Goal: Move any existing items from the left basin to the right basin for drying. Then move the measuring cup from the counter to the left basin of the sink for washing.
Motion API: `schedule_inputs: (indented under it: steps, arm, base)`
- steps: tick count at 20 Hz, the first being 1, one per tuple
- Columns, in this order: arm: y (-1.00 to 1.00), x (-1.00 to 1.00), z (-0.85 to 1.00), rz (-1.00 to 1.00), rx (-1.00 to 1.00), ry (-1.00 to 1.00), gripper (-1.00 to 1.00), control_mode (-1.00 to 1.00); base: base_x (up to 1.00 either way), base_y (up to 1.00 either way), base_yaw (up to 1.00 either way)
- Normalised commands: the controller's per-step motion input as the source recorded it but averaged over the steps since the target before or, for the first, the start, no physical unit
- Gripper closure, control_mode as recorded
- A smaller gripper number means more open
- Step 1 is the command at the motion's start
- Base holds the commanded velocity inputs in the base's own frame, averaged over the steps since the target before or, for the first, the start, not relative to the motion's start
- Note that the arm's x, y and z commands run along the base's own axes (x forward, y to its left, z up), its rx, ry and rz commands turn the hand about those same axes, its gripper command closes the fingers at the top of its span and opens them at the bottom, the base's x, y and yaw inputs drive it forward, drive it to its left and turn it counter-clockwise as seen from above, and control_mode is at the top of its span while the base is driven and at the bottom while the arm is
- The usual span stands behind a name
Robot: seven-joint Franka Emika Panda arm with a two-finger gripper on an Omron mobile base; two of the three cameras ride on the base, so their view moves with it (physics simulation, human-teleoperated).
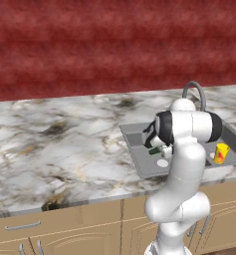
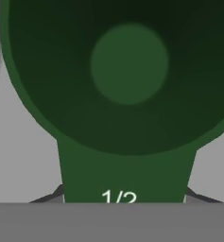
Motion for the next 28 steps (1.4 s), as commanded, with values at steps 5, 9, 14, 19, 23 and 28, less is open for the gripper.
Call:
schedule_inputs:
  steps: [5, 9, 14, 19, 23, 28]
  arm:
    - [-0.18, 0.00, -0.19, 0.00, 0.03, 0.00, 1.00, -1.00]
    - [-0.15, 0.01, -0.14, 0.00, 0.02, 0.00, 1.00, -1.00]
    - [-0.11, 0.04, -0.18, 0.00, 0.01, -0.01, 1.00, -1.00]
    - [-0.05, 0.09, -0.20, 0.00, 0.00, -0.01, 1.00, -1.00]
    - [-0.02, 0.10, -0.18, 0.00, 0.01, 0.00, 1.00, -1.00]
    - [0.00, 0.14, -0.14, 0.00, 0.00, 0.00, 1.00, -1.00]
  base:
    - [0.00, 0.00, 0.00]
    - [0.00, 0.00, 0.00]
    - [0.00, 0.00, 0.00]
    - [0.00, 0.00, 0.00]
    - [0.00, 0.00, 0.00]
    - [0.00, 0.00, 0.00]
